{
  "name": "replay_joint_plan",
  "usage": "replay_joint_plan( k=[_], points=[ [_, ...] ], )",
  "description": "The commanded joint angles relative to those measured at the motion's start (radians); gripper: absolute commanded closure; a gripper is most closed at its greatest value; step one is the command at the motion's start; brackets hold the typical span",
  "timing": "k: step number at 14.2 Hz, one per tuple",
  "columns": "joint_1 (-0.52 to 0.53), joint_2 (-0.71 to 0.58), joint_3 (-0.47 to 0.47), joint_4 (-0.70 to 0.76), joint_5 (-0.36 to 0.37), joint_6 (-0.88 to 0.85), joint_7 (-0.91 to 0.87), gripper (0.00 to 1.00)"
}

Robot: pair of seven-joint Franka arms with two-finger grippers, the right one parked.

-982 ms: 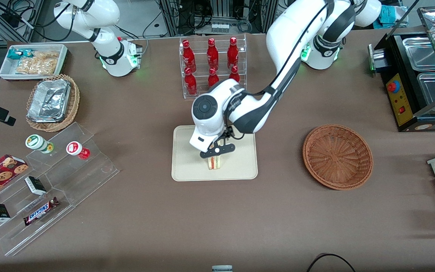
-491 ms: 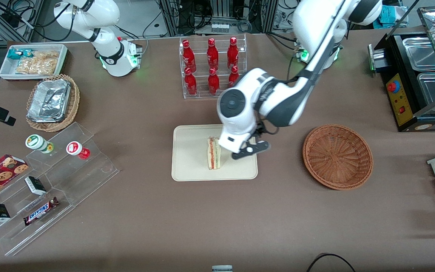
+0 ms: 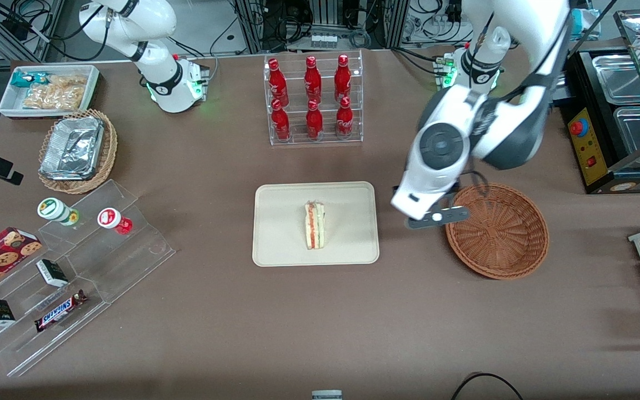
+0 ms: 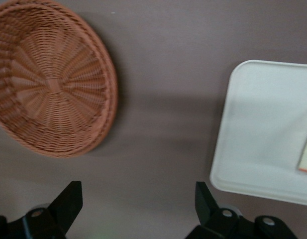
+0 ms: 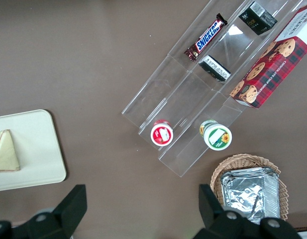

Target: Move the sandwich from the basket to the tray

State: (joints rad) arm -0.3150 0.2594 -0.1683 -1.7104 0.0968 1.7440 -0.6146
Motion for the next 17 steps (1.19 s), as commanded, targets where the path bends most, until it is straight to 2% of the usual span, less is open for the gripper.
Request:
replay_joint_plan(
  k=[1, 4, 7, 9, 11, 13, 17],
  points=[
    [0.094, -0.129, -0.01, -0.103, -0.019, -0.043, 0.139, 0.0],
    [0.195, -0.215, -0.007, -0.098, -0.054, -0.127, 0.255, 0.0],
    [0.249, -0.279, -0.004, -0.092, -0.058, -0.161, 0.308, 0.0],
    [0.332, -0.296, -0.014, -0.057, -0.055, -0.175, 0.381, 0.0],
    [0.34, -0.298, -0.002, 0.012, -0.054, -0.243, 0.487, 0.0],
    [0.338, -0.296, 0.054, 0.066, -0.054, -0.265, 0.564, 0.0],
    [0.337, -0.292, 0.116, 0.121, -0.062, -0.254, 0.572, 0.0]
  ],
)
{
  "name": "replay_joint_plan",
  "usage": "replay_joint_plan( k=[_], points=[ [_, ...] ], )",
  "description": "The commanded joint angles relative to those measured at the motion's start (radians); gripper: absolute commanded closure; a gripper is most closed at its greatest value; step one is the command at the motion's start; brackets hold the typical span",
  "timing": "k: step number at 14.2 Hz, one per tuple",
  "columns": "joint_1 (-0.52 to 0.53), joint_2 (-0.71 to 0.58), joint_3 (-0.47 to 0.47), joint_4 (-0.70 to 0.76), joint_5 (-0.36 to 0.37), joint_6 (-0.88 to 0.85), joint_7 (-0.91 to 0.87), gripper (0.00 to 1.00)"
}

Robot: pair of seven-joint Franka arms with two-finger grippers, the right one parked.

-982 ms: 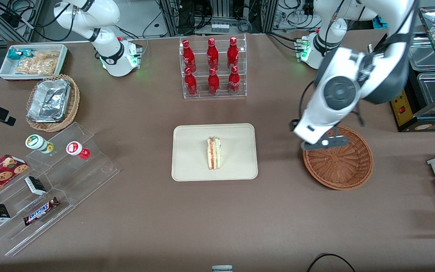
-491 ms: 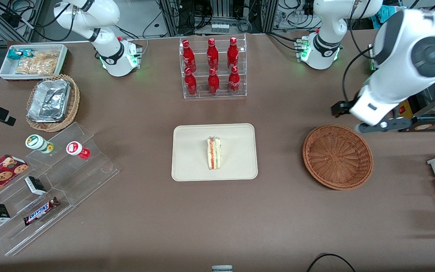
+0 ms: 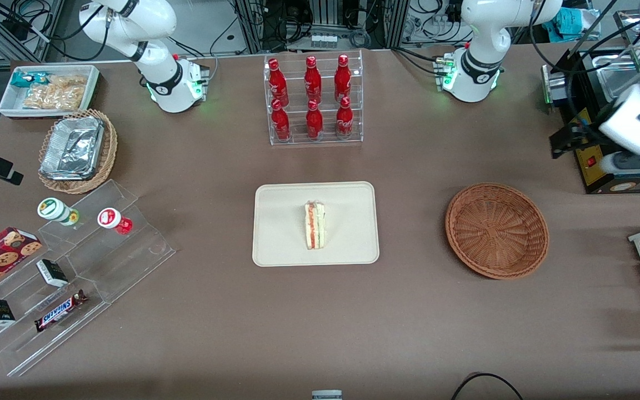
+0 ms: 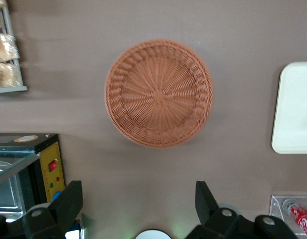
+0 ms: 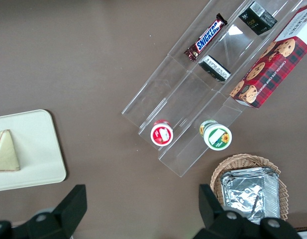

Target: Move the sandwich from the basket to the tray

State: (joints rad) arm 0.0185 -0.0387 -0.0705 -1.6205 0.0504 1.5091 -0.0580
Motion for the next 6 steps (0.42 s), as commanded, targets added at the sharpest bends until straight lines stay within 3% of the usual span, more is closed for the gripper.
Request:
replay_joint_plan(
  k=[1, 6],
  points=[
    [0.003, 0.006, 0.024, 0.031, -0.023, -0.02, 0.015, 0.0],
    [0.003, 0.005, 0.04, 0.031, -0.076, -0.024, 0.012, 0.0]
  ],
)
